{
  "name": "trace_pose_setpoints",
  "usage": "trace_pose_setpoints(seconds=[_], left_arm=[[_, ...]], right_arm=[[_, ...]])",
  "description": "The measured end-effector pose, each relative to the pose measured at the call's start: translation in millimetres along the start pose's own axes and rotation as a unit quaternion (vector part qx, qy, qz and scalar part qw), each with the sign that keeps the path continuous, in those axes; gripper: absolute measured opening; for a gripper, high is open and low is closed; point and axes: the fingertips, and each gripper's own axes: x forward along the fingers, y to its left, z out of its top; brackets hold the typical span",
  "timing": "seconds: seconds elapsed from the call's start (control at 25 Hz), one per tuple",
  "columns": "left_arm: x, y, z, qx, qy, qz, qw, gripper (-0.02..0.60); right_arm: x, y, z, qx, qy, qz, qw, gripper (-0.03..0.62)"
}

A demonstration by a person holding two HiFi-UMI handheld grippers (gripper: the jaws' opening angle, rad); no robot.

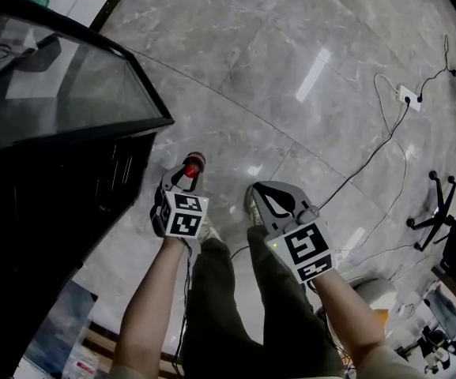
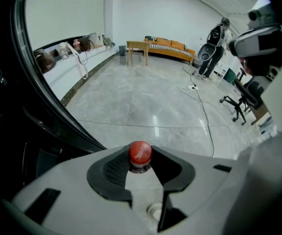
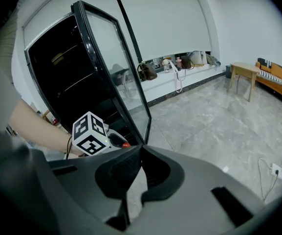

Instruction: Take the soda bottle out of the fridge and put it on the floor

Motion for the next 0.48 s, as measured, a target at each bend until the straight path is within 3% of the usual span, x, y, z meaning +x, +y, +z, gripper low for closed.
trace_pose_setpoints(seconds=[0.24,0.48], left_arm=[[65,-15,-30,0.025,0.031,-0.013,0.9991,0.129],[124,-24,-60,0.025,0.057,-0.021,0.9978,0.13]], right_arm=[[41,-16,-39,-0.004,0.017,0.011,1.0,-0.005],[76,-25,-79,-0.008,0.035,0.025,0.999,-0.005]])
